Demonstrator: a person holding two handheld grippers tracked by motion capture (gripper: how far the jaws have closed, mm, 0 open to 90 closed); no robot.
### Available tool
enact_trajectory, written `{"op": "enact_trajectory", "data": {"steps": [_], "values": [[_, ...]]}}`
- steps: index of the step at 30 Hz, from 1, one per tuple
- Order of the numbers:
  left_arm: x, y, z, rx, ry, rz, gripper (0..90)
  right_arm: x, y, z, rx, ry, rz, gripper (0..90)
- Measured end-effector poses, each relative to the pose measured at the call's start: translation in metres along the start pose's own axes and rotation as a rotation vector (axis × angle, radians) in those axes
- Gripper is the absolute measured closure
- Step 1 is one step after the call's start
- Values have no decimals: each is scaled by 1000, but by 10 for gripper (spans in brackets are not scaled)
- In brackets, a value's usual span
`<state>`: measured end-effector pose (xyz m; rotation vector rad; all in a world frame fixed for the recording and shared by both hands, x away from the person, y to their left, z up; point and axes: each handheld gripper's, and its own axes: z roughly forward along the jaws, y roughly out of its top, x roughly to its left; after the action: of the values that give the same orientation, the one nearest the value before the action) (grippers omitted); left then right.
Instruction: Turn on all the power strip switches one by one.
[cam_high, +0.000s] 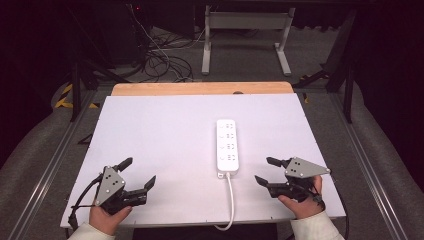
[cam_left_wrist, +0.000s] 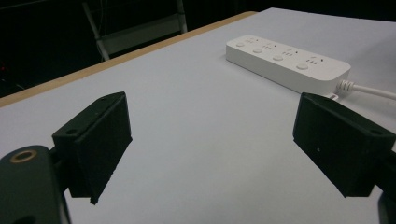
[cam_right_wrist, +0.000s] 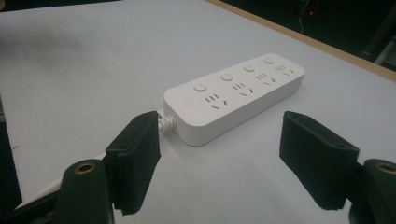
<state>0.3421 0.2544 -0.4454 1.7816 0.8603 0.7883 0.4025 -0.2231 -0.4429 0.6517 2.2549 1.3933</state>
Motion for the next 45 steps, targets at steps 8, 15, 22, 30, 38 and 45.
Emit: {"op": "enact_trajectory", "data": {"steps": [8, 15, 22, 30, 38, 45], "values": [[-2, 1, -1, -10, 8, 15, 118, 4, 2, 0, -1, 19, -8, 295], [-3, 1, -2, -4, 18, 26, 118, 6, 4, 0, 6, 15, -33, 312], [-2, 2, -2, 11, 15, -3, 116, 6, 6, 0, 14, 31, -18, 366], [-5, 3, -2, 10, 24, 17, 116, 6, 14, 3, 32, 47, -24, 383], [-5, 3, -2, 13, 29, 22, 116, 2, 32, 12, 61, 54, -17, 408], [-5, 3, -2, 13, 30, 24, 116, 1, 47, 24, 79, 69, -21, 418]]}}
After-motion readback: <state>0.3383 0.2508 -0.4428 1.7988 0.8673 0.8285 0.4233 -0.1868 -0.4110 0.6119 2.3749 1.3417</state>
